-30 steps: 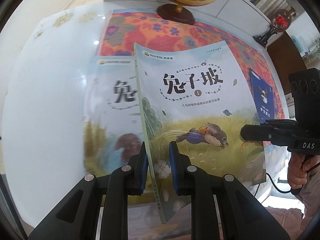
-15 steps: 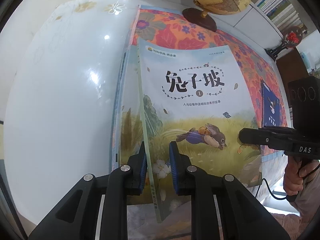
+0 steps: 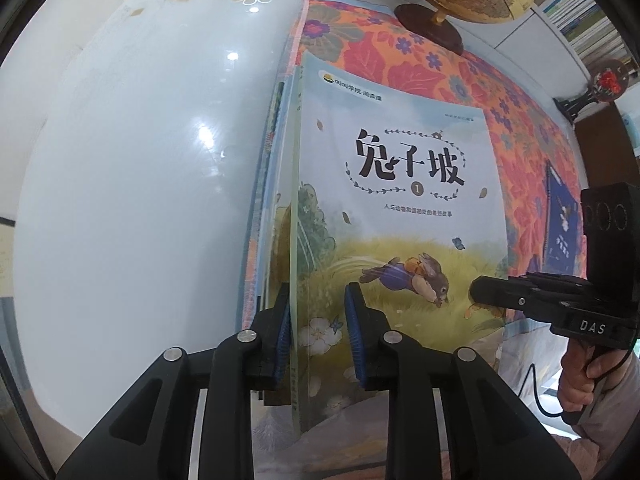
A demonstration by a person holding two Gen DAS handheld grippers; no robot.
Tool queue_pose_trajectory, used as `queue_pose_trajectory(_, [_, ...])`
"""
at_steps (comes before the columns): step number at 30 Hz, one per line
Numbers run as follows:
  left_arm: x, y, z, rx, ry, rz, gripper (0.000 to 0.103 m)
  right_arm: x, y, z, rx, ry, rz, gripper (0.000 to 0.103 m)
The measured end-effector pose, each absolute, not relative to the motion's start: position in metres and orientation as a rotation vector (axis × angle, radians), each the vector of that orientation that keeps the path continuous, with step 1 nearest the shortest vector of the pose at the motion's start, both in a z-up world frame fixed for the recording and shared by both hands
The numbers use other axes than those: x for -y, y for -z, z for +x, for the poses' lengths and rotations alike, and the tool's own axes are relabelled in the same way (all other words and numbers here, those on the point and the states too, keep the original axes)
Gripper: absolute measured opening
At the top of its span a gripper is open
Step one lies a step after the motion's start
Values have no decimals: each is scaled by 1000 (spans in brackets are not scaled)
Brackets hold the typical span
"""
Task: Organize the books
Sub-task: 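Press the rabbit book flush against the row and open both tools, then move both tools to the blue eagle book lying on the bed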
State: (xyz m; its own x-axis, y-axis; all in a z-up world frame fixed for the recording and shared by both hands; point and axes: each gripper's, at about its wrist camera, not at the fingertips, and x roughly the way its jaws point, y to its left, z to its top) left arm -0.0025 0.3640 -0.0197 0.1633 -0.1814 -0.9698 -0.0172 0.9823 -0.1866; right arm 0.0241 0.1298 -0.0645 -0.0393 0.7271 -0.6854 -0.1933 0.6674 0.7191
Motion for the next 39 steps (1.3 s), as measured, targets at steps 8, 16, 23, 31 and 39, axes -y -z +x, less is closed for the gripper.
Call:
queue_pose_trajectory(8, [-365, 22, 0, -1417, 51, -65, 23, -140, 57, 25, -1439, -742, 405, 13])
queue_pose_trajectory(16, [-363, 23, -1, -1427, 26, -52, 26, -137, 59, 29, -1518, -633, 458, 15])
queue_pose_trajectory(23, [-355, 20, -1, -1424, 1, 2, 25, -111, 39, 28, -1562, -443, 328, 35])
queue_pose_trajectory(31, [-342, -5, 15, -1374, -4, -39, 26, -58, 38, 27, -1506, -451, 472, 35])
queue_pose_trajectory(39, [-265, -19, 44, -1338, 72, 56, 27, 43, 30, 16, -1414, -353, 613, 35])
